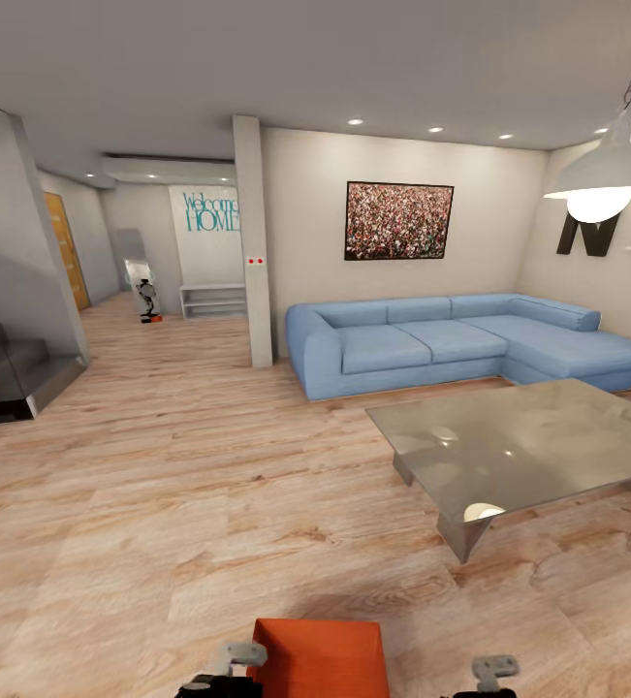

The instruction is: Move the two storage containers from the living room to the garage. In the garage, place one container on the floor and stack the other container on top of it (either order is fine).

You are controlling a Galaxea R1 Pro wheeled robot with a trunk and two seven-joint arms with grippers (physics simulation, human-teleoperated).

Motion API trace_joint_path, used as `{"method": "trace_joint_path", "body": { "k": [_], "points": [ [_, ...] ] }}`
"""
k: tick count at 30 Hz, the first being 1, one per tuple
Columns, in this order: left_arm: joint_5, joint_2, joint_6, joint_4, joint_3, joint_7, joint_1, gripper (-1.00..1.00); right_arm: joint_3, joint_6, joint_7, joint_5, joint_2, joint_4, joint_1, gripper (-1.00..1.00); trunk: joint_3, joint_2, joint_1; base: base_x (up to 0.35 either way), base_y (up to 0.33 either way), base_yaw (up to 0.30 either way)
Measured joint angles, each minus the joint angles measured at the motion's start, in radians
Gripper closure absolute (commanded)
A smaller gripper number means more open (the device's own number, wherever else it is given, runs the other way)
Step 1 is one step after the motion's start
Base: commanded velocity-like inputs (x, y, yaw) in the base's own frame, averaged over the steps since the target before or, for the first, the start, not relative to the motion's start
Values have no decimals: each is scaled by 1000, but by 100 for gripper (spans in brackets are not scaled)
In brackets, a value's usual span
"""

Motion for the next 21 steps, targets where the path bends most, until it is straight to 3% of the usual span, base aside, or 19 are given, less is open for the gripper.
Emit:
{"method": "trace_joint_path", "body": {
  "k": [1,5,11,21],
  "points": [
    [-8,-9,18,-1,-2,2,-7,-100,1,5,72,2,-18,1,-1,-100,0,0,0,0,0,0],
    [-8,-3,-16,-22,-1,1,-12,-100,9,-29,105,-2,-23,6,-2,-100,0,0,0,0,0,0],
    [-8,-3,-16,-31,-1,-1,-13,-100,12,-35,246,1,-19,19,-1,-100,0,0,0,0,0,0],
    [-7,-3,-61,-29,1,1,-13,-100,1,-87,271,-8,-19,54,1,-100,0,0,0,0,0,0]
  ]
}}
